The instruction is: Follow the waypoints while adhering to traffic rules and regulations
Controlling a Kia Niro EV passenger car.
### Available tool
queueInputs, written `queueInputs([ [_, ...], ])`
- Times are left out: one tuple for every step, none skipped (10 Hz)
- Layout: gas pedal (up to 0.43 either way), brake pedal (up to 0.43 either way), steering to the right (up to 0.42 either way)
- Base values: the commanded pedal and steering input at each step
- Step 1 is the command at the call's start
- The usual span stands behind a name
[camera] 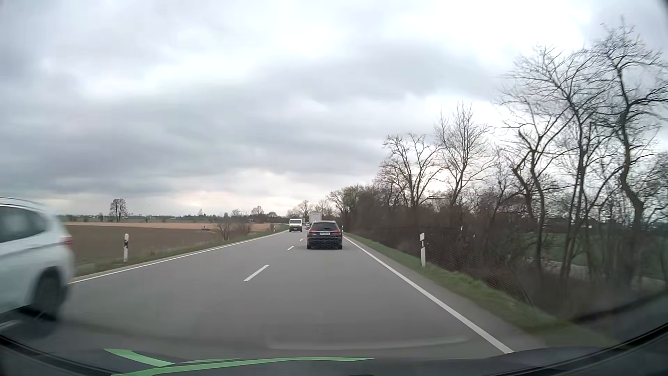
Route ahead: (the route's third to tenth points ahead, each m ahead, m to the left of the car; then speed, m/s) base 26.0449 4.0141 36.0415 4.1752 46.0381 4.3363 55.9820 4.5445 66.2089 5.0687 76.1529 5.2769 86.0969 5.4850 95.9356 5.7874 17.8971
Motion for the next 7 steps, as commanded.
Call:
queueInputs([
  [0.0, 0.0, 0.0],
  [0.0, 0.0, 0.0],
  [0.0, 0.0, 0.0],
  [0.0, 0.0, 0.0],
  [0.0, 0.0, 0.0],
  [0.0, 0.0, 0.0],
  [0.0, 0.0, 0.0],
])
